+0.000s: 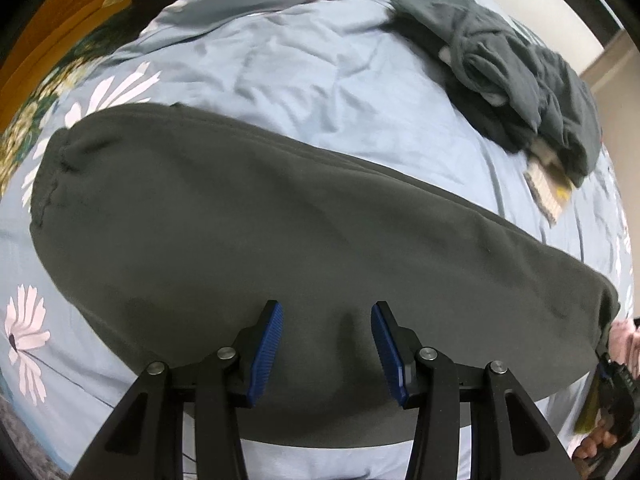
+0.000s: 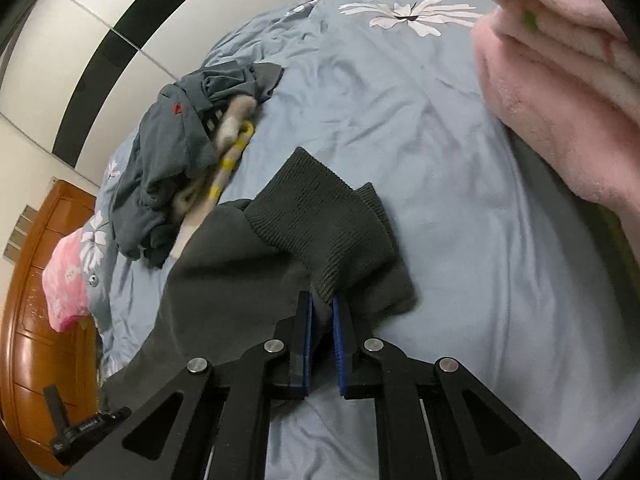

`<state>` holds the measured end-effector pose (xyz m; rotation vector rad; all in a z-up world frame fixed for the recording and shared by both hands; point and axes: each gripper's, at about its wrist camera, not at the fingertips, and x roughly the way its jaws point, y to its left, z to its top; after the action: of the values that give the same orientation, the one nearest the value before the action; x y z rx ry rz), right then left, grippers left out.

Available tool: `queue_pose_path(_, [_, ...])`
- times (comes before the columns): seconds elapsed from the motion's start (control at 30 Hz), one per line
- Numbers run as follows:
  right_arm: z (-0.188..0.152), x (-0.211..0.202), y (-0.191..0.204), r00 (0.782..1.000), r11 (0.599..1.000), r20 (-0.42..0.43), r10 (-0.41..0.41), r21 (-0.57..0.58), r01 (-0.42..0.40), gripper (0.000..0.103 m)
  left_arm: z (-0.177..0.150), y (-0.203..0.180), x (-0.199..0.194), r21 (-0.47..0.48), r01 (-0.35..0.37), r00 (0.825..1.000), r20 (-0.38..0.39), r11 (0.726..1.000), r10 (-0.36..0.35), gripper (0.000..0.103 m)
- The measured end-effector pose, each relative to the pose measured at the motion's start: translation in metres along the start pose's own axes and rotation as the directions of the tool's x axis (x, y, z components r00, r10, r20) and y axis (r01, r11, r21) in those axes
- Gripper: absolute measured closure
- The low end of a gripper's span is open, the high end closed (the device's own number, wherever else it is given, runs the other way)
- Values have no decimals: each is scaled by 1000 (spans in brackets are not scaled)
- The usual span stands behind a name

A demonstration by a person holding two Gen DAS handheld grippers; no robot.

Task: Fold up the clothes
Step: 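Lay the sweatpants down folded lengthwise with the left tool, right tool holding cuffs, then grasp the waistband with the left tool while the right tool holds the cuffs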

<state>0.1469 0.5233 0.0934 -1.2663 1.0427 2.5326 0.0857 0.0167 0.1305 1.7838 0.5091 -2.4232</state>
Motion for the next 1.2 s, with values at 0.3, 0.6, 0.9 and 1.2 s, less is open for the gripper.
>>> queue_pose_path(0.3, [-9,-19,-10,1000,996,9,20,85,-21,64,2,34,-23,-114,58,996,78,992,-49,53])
queue_pose_path(0.6, [-23,2,-32,990,933,2,142,334,-135,27,2,86,-36,-209,69,989,141,975,-40,53])
queue_pose_path(0.9, [-20,30,-34,986,866,51,161,472,-166,59,-5,119,-32,-275,90,986,163,957,-46,53])
queue_pose_path(1.2, [10,-15,60,991,968,105,81,229,-103,77,-16,181,-40,-391,132,974,223,911,-45,53])
